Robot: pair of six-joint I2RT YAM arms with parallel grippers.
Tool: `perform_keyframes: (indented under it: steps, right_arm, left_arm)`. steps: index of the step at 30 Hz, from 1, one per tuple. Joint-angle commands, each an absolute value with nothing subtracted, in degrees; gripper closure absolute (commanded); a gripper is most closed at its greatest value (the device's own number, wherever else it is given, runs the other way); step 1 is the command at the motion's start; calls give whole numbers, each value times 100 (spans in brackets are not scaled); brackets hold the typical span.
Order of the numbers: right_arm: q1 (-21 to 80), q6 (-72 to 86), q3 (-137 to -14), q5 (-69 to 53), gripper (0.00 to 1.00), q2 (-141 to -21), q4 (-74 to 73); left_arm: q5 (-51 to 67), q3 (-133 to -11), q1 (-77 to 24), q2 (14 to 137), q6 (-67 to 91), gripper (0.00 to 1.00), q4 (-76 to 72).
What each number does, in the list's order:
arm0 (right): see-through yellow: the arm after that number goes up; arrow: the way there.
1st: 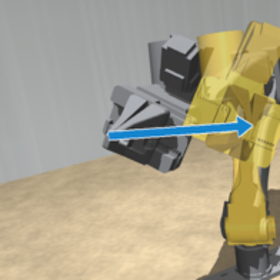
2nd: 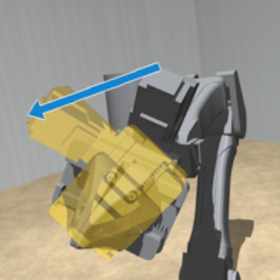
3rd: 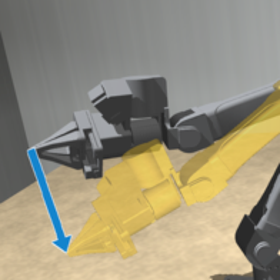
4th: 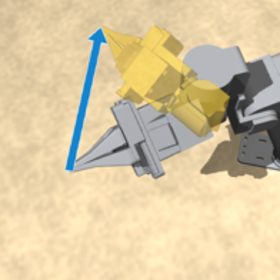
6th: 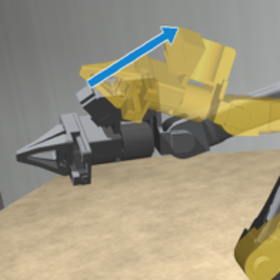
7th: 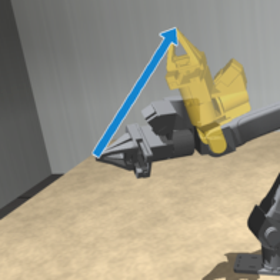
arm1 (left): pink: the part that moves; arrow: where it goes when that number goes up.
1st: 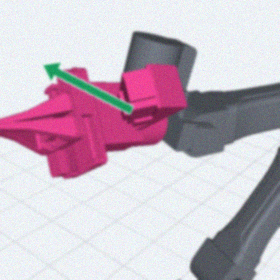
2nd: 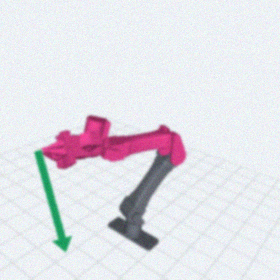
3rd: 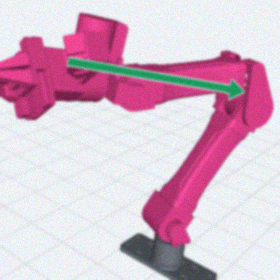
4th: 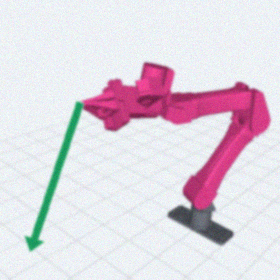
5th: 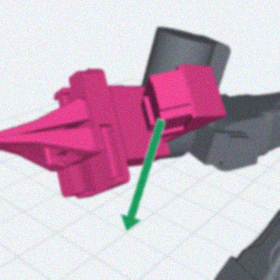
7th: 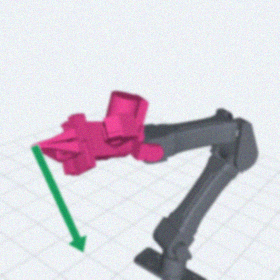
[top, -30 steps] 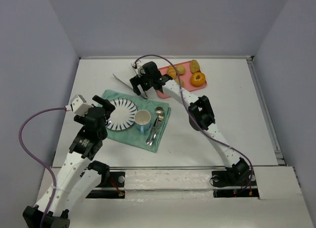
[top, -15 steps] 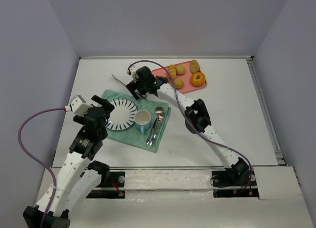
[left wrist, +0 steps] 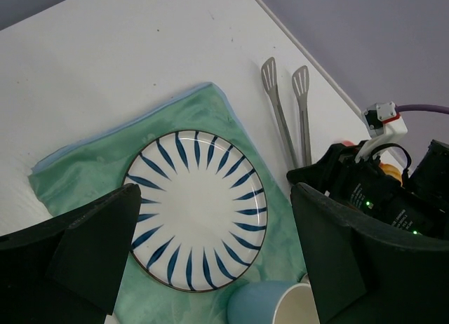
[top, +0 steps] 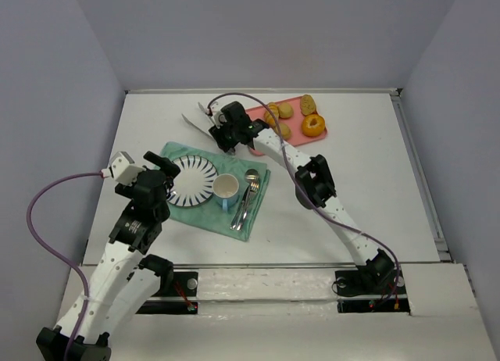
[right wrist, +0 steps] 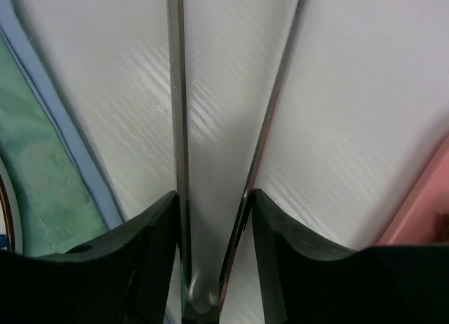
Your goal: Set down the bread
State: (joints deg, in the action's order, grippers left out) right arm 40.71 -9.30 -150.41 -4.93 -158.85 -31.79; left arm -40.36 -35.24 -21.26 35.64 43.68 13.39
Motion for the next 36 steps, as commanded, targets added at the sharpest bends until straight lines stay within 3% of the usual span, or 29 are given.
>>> perform_keyframes:
  steps: [1, 4, 7, 10, 16, 24, 36]
  right_arm:
    - [4034, -993, -15231, -598, 54, -15987, -3287]
    - [4034, -967, -15056, -589, 56, -15873, -3059]
    - [4034, -792, -14890, -510, 70, -15742, -2734]
    - [4034, -607, -14723, -282, 71, -15505, -2348]
    - [4034, -238, -13976, 202, 83, -14662, -1320]
    - [3981, -114, -12737, 527, 90, -13405, -484]
    - [3692, 308, -10892, 527, 93, -11963, 378]
  left_arm:
    - [-4351, -3454, -2083, 3410, 4474, 1, 1266]
    - [-4359, -3454, -2083, 3366, 4491, 1, 1309]
    - [-4394, -3445, -2083, 3305, 4526, 1, 1362]
    - [-4438, -3437, -2083, 3261, 4553, 1, 1415]
    - [-4509, -3463, -2083, 3278, 4588, 1, 1450]
    - [-4561, -3542, -2074, 3480, 4614, 1, 1503]
    - [-4474, -3604, -2074, 3639, 4597, 1, 1529]
